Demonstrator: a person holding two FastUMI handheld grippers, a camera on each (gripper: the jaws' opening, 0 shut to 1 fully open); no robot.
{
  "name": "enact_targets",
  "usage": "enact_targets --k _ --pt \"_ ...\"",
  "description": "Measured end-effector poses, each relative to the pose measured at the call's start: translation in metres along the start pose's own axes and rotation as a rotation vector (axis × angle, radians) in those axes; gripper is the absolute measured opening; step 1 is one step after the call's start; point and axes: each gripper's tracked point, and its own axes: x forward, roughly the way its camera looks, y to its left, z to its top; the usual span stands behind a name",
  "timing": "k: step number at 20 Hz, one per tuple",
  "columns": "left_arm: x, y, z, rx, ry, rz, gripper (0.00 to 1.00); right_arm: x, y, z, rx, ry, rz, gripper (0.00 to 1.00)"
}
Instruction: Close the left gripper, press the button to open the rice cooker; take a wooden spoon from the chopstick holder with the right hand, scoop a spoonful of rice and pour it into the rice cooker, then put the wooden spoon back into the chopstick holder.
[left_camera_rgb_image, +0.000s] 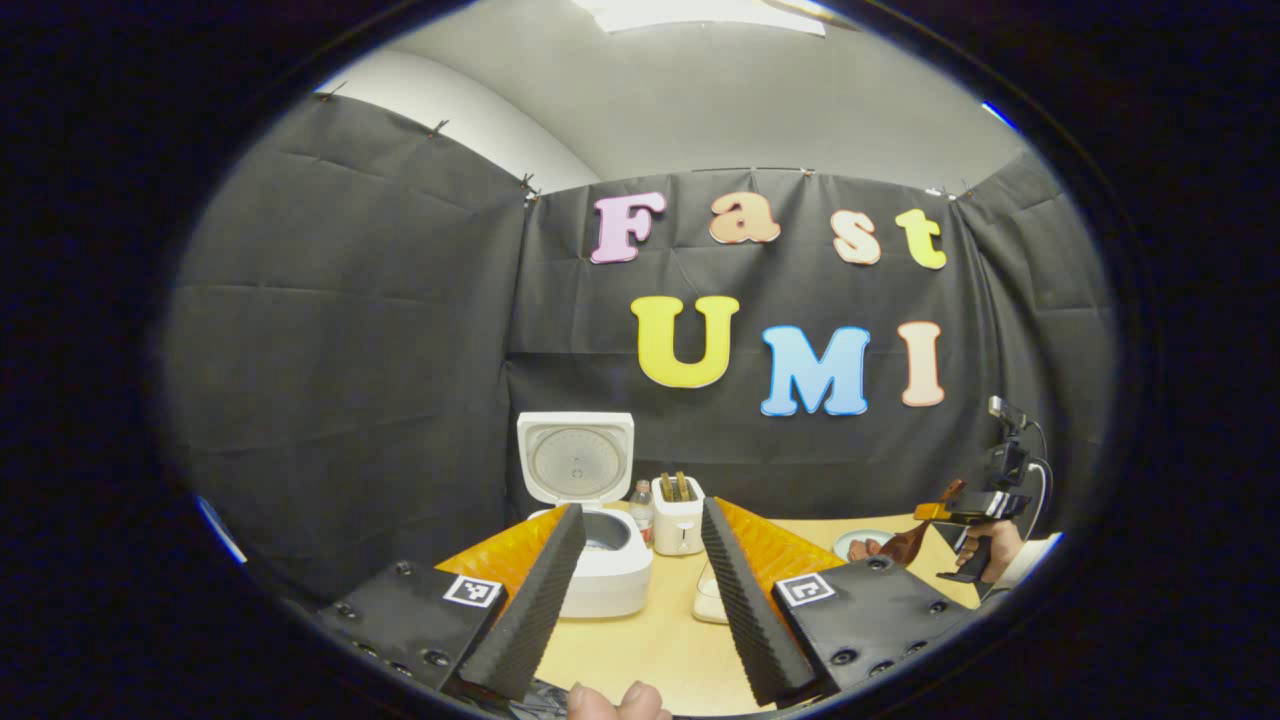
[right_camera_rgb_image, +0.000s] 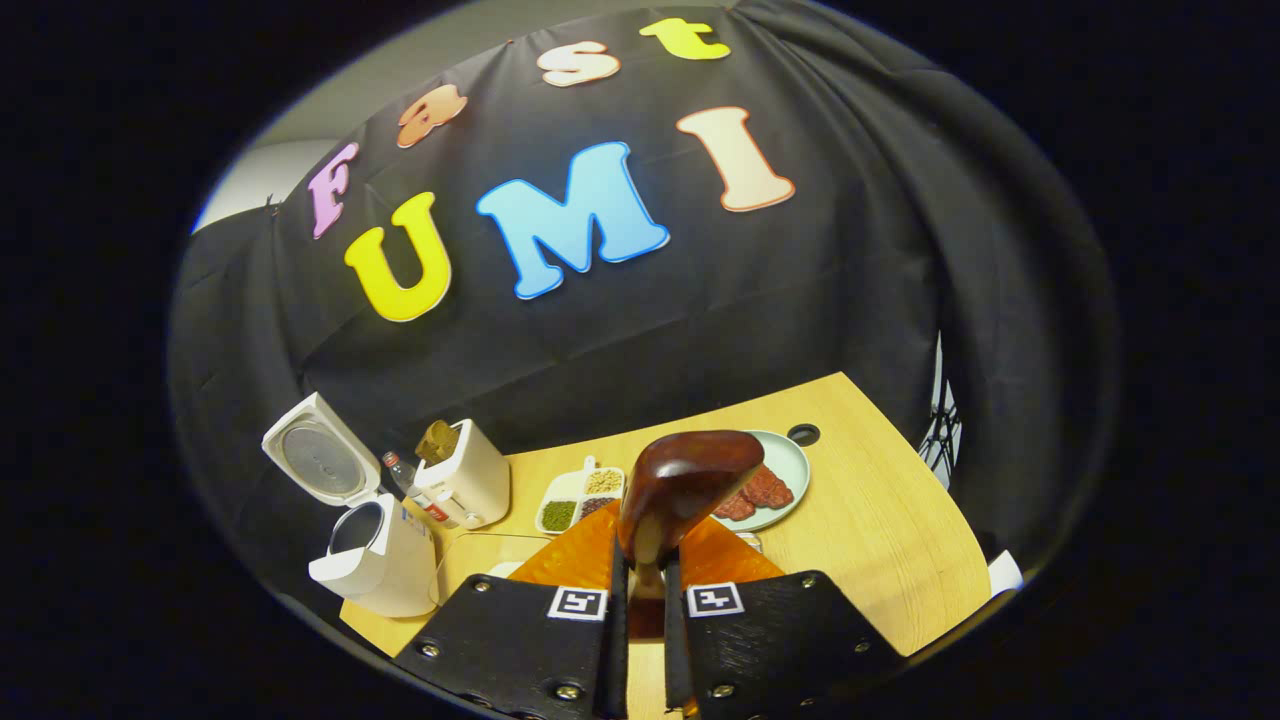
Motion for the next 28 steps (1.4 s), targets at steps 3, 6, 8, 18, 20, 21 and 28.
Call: enact_targets --k 3,6,8,18,20,21,28 --pt "-0.014 0.028 0.002 -0.034 -0.031 -0.017 0.87 -0.012 0.051 0.002 -0.044 -0.028 0.027 0.15" --pt "-0.021 0.052 -0.004 -0.045 -0.01 0.001 0.88 -0.004 0.096 -0.007 -0.084 -0.005 0.055 0.15" --pt "-0.02 0.058 0.001 -0.068 -0.032 0.008 0.89 0.014 0.12 -0.019 -0.125 0.013 0.074 0.15" --pt "0.02 0.091 -0.037 -0.091 0.119 0.199 0.95 0.141 0.167 -0.132 -0.321 0.197 0.096 0.15" --pt "0.02 0.088 -0.043 -0.094 0.141 0.219 0.95 0.154 0.167 -0.15 -0.337 0.225 0.095 0.15" --pt "0.019 0.089 -0.047 -0.071 0.148 0.231 0.95 0.158 0.169 -0.157 -0.342 0.238 0.097 0.15" --pt "0.022 0.09 -0.049 -0.065 0.161 0.284 0.95 0.161 0.204 -0.188 -0.281 0.3 0.166 0.15"
